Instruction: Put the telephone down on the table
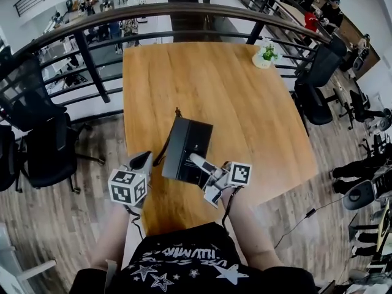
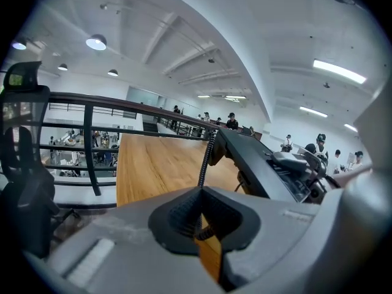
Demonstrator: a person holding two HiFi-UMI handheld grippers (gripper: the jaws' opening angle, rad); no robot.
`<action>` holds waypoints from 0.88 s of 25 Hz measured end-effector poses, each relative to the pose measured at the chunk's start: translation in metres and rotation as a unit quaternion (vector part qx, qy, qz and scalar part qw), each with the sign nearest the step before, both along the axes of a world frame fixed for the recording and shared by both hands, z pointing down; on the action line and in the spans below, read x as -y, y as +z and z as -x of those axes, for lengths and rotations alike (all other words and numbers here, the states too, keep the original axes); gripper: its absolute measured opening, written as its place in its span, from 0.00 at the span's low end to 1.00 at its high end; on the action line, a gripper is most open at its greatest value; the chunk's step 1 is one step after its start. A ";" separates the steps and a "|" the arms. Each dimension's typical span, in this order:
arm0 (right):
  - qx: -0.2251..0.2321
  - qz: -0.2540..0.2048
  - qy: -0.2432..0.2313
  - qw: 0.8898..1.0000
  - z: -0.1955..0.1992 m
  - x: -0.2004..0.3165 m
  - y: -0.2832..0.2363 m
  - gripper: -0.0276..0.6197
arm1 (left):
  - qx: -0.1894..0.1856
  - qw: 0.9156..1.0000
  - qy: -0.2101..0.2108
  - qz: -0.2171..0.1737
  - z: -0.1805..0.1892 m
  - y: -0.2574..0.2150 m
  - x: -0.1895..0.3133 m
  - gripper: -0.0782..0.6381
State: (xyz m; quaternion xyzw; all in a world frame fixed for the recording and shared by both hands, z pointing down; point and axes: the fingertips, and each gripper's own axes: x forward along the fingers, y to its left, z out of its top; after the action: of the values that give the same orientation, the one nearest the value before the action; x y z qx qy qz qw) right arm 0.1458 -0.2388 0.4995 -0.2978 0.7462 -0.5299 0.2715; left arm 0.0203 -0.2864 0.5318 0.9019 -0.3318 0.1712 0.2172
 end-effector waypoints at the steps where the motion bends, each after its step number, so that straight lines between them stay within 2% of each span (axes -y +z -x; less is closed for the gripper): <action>1: 0.000 0.002 -0.009 1.000 -0.001 0.006 0.000 0.29 | 0.001 1.000 -0.007 -0.001 -0.001 -0.001 0.003 0.11; 12: -0.003 0.013 -0.111 0.994 -0.011 0.085 0.018 0.29 | 0.018 0.994 -0.112 -0.006 0.008 -0.004 0.054 0.11; 22: -0.028 0.013 -0.162 0.986 -0.019 0.149 0.039 0.29 | 0.044 0.988 -0.147 0.003 0.006 0.012 0.086 0.11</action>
State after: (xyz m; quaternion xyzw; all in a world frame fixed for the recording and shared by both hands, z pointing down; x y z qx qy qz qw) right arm 0.1645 -0.3876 0.5390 -0.1910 0.7848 -0.5683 0.1570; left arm 0.0140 -0.3720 0.5433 0.8343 -0.4696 0.1777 0.2278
